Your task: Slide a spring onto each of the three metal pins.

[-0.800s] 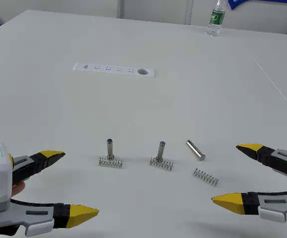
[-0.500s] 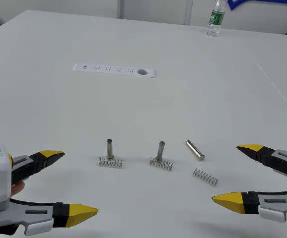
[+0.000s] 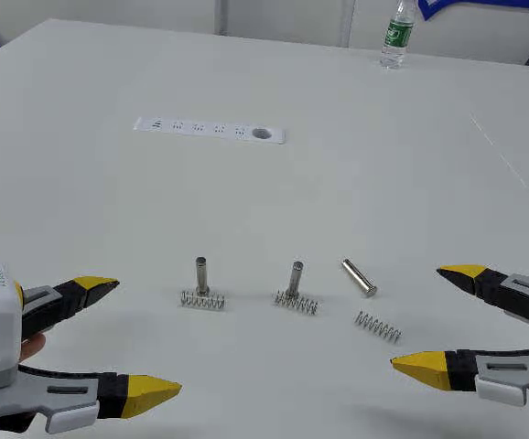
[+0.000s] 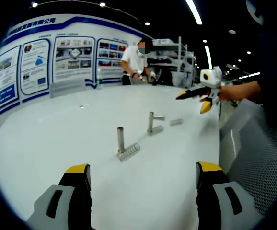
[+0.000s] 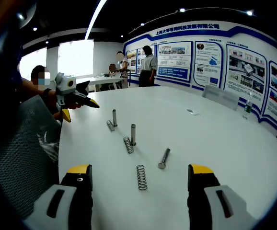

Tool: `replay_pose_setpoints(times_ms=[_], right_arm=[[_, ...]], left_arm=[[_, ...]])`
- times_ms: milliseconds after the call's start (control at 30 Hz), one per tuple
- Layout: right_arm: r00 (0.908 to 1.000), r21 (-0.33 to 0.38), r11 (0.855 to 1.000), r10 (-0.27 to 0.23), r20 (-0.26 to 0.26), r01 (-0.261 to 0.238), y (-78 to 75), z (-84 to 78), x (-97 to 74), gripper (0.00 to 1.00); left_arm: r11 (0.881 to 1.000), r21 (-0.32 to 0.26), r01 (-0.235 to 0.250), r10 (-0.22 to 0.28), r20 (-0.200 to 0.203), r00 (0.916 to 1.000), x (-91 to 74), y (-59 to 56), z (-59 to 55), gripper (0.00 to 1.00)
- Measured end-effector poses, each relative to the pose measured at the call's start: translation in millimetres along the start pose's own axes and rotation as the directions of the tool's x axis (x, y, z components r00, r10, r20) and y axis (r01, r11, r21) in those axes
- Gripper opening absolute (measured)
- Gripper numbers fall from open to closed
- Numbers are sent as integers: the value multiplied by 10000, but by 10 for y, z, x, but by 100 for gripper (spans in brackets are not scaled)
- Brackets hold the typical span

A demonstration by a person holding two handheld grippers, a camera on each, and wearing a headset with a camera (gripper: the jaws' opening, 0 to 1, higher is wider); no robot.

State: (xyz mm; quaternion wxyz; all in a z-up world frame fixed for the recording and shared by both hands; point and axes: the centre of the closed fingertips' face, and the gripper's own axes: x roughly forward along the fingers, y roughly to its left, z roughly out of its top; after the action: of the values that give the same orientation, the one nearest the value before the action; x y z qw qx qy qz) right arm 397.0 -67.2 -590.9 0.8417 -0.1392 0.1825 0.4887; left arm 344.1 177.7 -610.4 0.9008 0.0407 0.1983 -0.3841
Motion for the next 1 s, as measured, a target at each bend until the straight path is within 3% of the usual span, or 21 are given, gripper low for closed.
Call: replay_pose_setpoints(times_ms=[300, 533, 1000], right_arm=[[9998, 115, 9999, -57, -179, 59, -86, 57, 40, 81], [9998, 70, 9999, -85, -178, 86, -187, 208, 129, 77], [9945, 30, 9998, -178, -1030, 182, -430, 367, 426, 63]], left_arm=[[10000, 4, 1, -1, 3, 10000, -4, -1, 0, 92], [10000, 39, 20, -20, 8, 10000, -4, -6, 19, 92], [10000, 22, 5, -5, 2, 10000, -14, -16, 28, 92]])
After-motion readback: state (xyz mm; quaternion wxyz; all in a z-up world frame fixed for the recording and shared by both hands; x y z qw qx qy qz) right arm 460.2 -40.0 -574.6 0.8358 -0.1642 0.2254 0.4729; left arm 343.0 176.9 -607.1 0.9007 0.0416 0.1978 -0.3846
